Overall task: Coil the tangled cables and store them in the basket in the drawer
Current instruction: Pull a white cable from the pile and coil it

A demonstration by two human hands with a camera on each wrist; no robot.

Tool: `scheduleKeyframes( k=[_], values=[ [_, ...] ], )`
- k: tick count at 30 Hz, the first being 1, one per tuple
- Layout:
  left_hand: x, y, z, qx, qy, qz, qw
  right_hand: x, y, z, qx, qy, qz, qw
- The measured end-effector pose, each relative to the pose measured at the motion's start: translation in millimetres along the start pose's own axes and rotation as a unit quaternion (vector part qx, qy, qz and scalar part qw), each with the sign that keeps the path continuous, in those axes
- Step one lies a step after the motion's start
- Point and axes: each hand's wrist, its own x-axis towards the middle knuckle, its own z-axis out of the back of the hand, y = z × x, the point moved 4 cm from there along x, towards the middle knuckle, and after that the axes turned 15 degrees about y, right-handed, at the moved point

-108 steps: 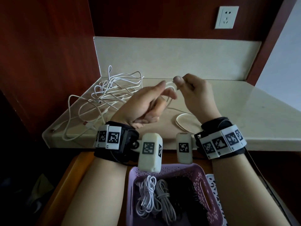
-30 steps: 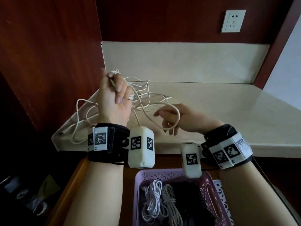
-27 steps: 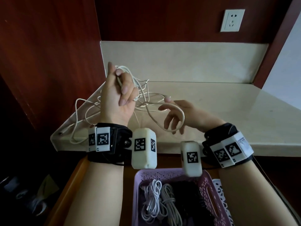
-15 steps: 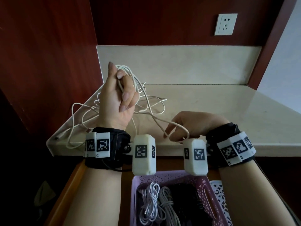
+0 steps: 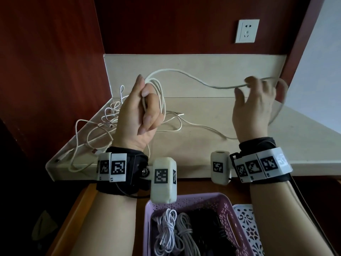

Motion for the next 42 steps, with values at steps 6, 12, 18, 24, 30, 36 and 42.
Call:
scheduleKeyframes(
  k=[6, 12, 18, 24, 30, 36, 42],
  values=[
    [-2, -8, 19, -0.171, -0.068, -0.141, 0.973, -22, 26, -67, -0.039, 0.353, 0.141, 0.924],
    [-11, -12, 39, -0.107, -0.196, -0.188, 0.956, -49, 45, -81, 0.033, 0.531, 0.183, 0.827],
    [-18, -15, 42, 0.052, -0.303, -0.151, 0.940, -54, 49, -73, 0.154, 0.585, 0.137, 0.784],
    [-18, -12, 50, 0.073, -0.357, -0.121, 0.923, -46, 50, -56, 0.249, 0.567, 0.127, 0.775],
    [-11, -1, 50, 0.245, -0.320, -0.047, 0.914, -37, 49, -44, 0.251, 0.526, 0.165, 0.796],
    [-4, 21, 28, 0.414, -0.164, 0.151, 0.883, -15, 33, -35, 0.227, 0.279, 0.073, 0.930],
    [-6, 41, 11, 0.466, -0.017, 0.317, 0.826, -14, 34, -26, 0.187, 0.205, 0.100, 0.955]
  ],
)
